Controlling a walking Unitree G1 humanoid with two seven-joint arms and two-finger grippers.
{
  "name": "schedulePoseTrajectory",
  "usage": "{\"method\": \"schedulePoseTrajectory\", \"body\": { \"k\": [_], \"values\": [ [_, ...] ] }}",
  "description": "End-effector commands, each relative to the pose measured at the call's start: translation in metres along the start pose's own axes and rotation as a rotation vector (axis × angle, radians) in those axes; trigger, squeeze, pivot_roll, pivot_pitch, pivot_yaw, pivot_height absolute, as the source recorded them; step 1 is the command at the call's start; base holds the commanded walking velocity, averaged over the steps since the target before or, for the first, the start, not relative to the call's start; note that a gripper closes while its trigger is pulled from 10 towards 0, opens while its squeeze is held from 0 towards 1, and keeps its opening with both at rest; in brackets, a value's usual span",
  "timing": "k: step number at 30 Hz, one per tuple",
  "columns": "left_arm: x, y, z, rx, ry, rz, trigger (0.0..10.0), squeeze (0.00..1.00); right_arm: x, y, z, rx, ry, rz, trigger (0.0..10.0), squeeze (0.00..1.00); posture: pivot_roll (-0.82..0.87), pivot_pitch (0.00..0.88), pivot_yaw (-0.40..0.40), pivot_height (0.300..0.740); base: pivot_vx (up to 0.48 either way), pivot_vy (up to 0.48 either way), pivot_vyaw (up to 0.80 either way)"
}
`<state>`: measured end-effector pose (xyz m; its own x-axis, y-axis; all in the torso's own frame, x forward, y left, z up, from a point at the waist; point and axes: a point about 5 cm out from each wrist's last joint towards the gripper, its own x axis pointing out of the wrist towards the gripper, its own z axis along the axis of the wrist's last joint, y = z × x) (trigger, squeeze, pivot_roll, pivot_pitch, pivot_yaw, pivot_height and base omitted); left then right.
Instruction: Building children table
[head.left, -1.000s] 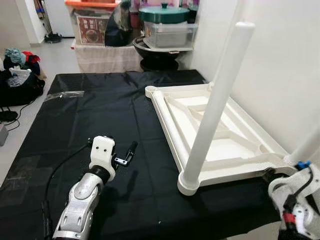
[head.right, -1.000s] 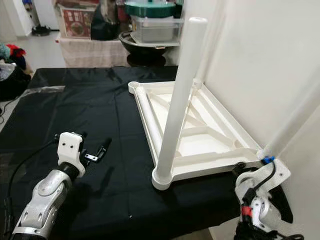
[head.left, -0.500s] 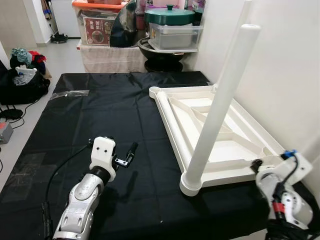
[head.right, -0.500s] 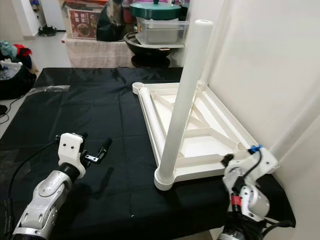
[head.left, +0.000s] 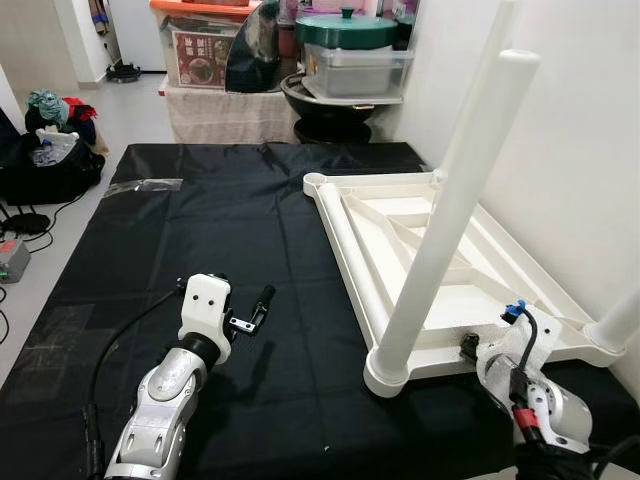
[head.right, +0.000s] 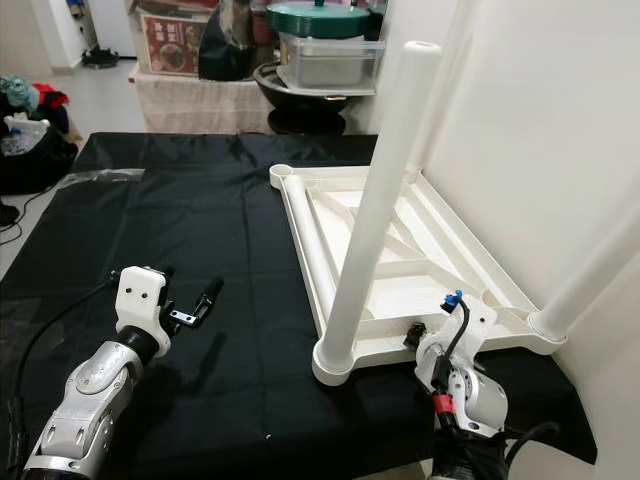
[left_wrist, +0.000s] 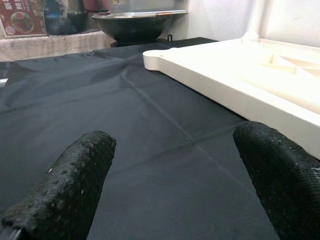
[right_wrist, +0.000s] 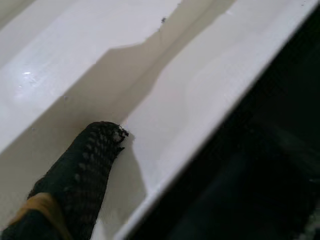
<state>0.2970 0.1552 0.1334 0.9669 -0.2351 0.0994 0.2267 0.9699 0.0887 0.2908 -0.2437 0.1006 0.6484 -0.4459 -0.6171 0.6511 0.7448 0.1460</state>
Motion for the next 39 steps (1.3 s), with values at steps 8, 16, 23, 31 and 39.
{"method": "schedulePoseTrajectory", "body": {
  "k": [8,16,23,31,39],
  "values": [
    [-0.003,-0.004,-0.005,0.018,0.035,-0.024,10.0,0.00,0.008,-0.009,-0.018,-0.047,0.108,0.010,10.0,0.00,0.06,0.000,-0.112,0.740,0.000,0.000,0.00],
    [-0.003,-0.004,-0.006,0.017,0.038,-0.027,10.0,0.00,-0.005,0.019,-0.013,-0.247,0.081,0.453,10.0,0.00,0.06,0.000,-0.111,0.740,0.000,0.000,0.00],
    [-0.003,-0.003,-0.006,0.018,0.043,-0.031,10.0,0.00,-0.016,0.011,-0.015,-0.514,0.047,0.665,10.0,0.00,0.06,0.000,-0.109,0.740,0.000,0.000,0.00],
    [-0.005,-0.003,-0.007,0.024,0.049,-0.036,10.0,0.00,-0.026,0.004,-0.029,-0.810,0.016,0.874,10.0,0.00,0.07,0.000,-0.104,0.740,0.000,0.000,0.00],
    [-0.005,-0.002,-0.007,0.028,0.050,-0.036,10.0,0.00,-0.020,0.009,-0.013,-0.911,-0.066,0.890,10.0,0.00,0.08,0.000,-0.102,0.740,0.000,0.000,0.00]
  ]
}}
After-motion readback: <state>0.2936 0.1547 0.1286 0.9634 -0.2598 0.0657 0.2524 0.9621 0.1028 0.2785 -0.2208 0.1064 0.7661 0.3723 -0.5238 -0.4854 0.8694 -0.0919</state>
